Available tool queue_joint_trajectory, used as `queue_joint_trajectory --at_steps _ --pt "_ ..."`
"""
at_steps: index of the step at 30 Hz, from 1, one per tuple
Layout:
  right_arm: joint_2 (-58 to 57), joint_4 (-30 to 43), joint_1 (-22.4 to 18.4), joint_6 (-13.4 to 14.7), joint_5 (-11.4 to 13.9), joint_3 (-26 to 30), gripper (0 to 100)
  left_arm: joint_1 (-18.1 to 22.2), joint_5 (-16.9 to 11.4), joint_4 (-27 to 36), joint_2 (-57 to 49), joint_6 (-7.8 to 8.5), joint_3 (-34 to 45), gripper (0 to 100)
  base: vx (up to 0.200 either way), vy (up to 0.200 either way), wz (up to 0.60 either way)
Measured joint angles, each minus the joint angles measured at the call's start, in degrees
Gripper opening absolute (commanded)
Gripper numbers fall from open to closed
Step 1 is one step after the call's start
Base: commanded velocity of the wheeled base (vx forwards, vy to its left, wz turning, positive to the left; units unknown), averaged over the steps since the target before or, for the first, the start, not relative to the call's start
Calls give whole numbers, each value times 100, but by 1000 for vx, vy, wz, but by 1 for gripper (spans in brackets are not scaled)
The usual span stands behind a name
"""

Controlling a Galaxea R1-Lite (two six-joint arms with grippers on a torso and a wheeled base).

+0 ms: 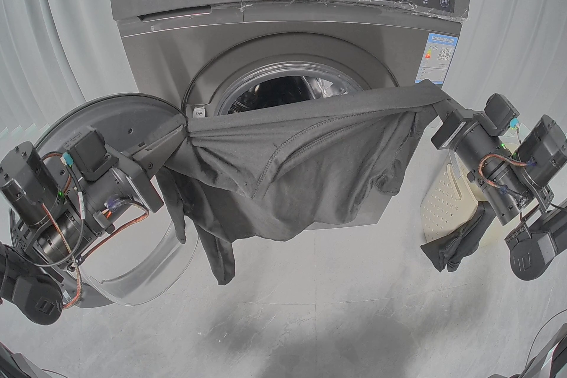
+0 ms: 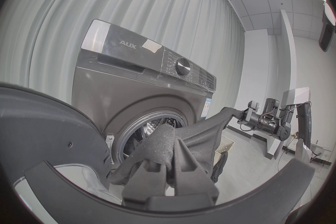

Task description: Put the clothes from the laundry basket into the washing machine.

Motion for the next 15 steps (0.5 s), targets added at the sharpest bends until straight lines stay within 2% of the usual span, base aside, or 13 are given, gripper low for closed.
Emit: queue_joint_trajectory --at_steps 15 --pt "-48 2 -22 -2 -13 -77 0 0 -5 -9 16 -2 -26 0 0 0 0"
